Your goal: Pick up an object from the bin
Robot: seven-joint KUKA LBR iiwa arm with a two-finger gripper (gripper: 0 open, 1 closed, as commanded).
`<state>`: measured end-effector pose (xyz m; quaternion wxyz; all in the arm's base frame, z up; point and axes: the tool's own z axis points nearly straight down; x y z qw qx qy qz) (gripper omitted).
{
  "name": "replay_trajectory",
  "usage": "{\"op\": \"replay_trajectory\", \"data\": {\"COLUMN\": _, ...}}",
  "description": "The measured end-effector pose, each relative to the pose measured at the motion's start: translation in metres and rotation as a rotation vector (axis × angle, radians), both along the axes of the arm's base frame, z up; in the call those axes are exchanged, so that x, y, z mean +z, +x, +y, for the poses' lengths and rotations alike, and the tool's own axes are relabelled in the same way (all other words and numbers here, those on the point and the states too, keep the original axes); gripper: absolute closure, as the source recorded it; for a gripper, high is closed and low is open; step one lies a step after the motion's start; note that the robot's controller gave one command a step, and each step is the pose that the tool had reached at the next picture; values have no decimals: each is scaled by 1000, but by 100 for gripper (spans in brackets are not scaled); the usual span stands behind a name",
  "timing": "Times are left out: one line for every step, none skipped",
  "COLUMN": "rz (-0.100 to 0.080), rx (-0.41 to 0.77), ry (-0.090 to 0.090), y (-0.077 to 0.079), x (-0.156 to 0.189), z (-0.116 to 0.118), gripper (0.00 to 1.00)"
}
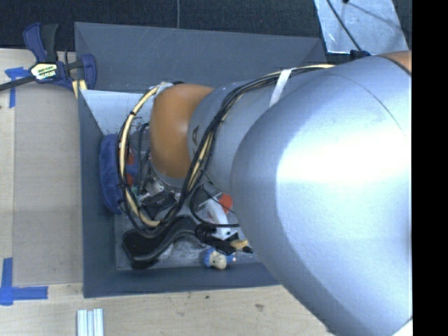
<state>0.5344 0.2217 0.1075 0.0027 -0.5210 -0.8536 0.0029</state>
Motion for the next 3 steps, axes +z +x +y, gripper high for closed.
{"op": "replay_trajectory", "data": {"rz": -6, "rx": -224, "ry": -1, "y": -8, "x": -38, "z": -45, "gripper": 0}}
{"op": "replay_trajectory", "data": {"rz": -10, "rx": -225, "ry": 0, "y": -7, "x": -37, "z": -44, "gripper": 100}}
{"op": "replay_trajectory", "data": {"rz": -15, "rx": -231, "ry": 5, "y": -16, "x": 112, "z": -42, "gripper": 100}}
